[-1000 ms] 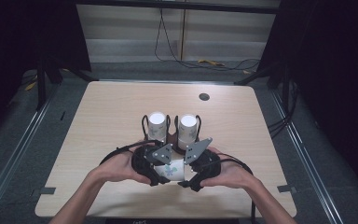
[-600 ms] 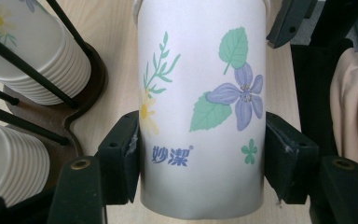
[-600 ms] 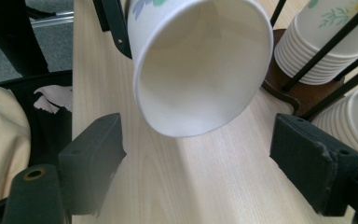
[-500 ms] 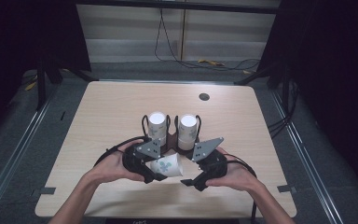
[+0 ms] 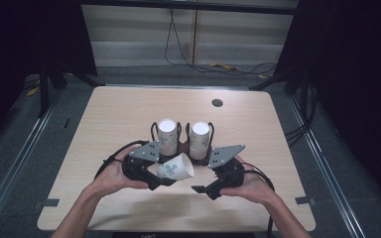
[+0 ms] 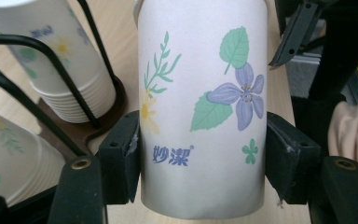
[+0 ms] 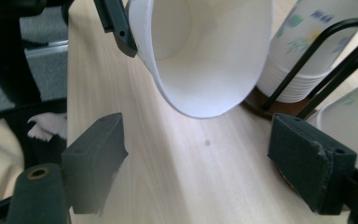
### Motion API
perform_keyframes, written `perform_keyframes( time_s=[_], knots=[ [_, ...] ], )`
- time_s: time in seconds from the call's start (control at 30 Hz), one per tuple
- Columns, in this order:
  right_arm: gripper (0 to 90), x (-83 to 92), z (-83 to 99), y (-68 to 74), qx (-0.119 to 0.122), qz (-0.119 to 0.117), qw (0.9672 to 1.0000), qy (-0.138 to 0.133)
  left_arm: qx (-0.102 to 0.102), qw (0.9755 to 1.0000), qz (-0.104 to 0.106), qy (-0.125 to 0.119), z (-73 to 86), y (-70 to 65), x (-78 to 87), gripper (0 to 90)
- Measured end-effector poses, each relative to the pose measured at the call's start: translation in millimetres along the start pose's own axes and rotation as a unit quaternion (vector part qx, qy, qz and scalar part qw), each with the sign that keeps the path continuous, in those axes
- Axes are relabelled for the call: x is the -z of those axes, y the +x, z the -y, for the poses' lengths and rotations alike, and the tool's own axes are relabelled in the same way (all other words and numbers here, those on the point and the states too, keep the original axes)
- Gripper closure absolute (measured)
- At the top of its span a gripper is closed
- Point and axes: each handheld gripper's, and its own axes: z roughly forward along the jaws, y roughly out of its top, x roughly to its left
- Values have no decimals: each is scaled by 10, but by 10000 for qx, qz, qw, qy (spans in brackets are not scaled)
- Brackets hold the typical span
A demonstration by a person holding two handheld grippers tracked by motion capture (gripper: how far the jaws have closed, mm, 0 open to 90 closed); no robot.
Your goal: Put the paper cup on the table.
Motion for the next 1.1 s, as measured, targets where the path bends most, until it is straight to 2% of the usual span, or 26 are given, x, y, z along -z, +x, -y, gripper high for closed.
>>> perform_keyframes(
  time_s=[0.17, 0.3, 0.5, 0.63, 0.87, 0.9, 0.97, 1.03, 1.1],
  knots=[
    [188, 34, 59, -20, -174, 156, 9994, -267, 117, 9994, -224, -238, 52, 23, 62, 362],
    [193, 69, 89, -17, -307, 206, 9983, -450, 152, 9989, -276, -350, 99, 13, 96, 362],
    [195, 78, 152, -15, -397, 276, 9978, -453, 294, 9977, -417, -451, 199, -1, 130, 361],
    [198, 95, 180, -19, -469, 353, 9970, -496, 447, 9955, -507, -658, 246, 11, 176, 362],
    [200, 113, 211, -30, -618, 439, 9948, -675, 569, 9911, -684, -986, 292, 30, 225, 361],
    [200, 112, 216, -30, -641, 439, 9944, -720, 619, 9898, -671, -1094, 297, 34, 227, 362],
    [197, 112, 230, -29, -725, 455, 9929, -827, 604, 9871, -645, -1333, 308, 32, 223, 362],
    [192, 115, 238, -29, -798, 506, 9903, -1022, 665, 9858, -571, -1429, 307, 29, 212, 362],
    [190, 124, 237, -34, -885, 472, 9879, -1181, 621, 9846, -592, -1521, 303, 20, 199, 362]
  ],
)
